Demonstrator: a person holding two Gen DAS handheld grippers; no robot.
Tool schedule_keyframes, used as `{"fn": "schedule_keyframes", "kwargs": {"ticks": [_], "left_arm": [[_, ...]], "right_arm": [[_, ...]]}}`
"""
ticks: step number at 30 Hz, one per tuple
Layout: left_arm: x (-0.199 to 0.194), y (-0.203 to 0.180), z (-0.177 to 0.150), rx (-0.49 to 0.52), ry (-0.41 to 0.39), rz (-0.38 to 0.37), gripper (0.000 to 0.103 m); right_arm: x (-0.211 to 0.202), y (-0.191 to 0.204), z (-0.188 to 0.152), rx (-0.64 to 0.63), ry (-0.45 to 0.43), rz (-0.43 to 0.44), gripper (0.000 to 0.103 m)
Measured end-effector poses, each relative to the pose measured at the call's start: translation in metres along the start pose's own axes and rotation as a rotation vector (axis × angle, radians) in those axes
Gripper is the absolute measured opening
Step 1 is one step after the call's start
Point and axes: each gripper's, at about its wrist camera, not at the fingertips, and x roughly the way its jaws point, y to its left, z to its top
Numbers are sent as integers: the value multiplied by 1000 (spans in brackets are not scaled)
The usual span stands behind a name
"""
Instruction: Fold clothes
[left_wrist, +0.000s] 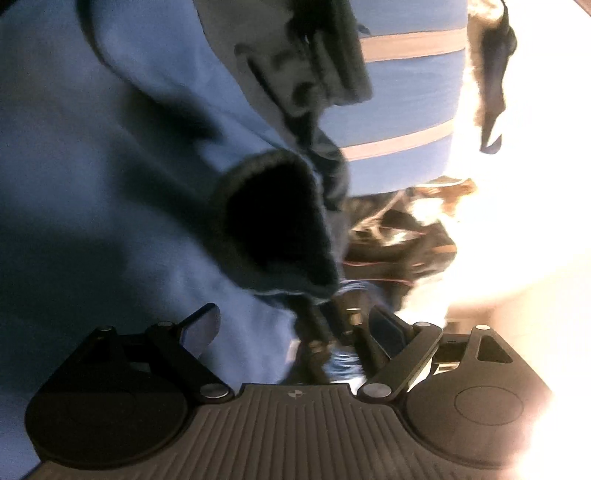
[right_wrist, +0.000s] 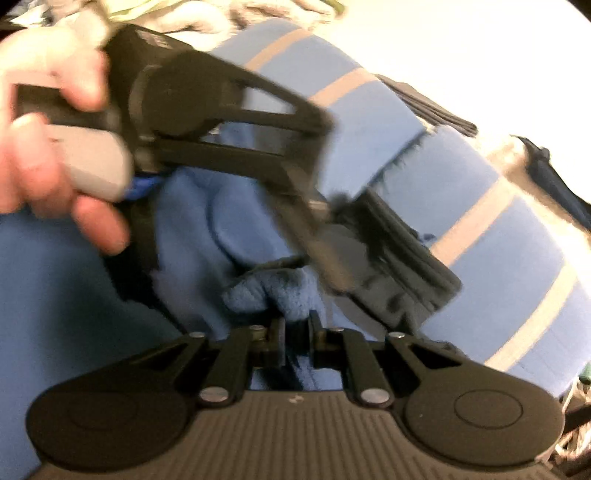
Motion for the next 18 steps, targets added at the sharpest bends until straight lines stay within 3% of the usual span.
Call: {"fn": "schedule_keyframes", "kwargs": {"ticks": [3,6,9,11,12,16,18], "left_arm": [[4,8,1,-54,-32,-16,89],[3,10,2,-43,-74,53,87],[2,4,1,1,-85,98,78],[2,-3,0,52,-91,157,62],[2,-6,-1,86,-97,191,60],[1,-16,-4,201,-151,342,58],[-1,-17,-3,215,-170,374,58]], "right_arm": [[-8,16,-1,-85,-11,55,12],[-9,25,-5,-149,-6,73,12],[-10,23,-5,-141,-8,77,12],[-11,22,-5,-138,-11,79,12],[-11,22,-5,-141,-12,80,12],[-12,23,-7,-165,-13,92,12],[-13,25,-7,-173,-13,91,12]]}}
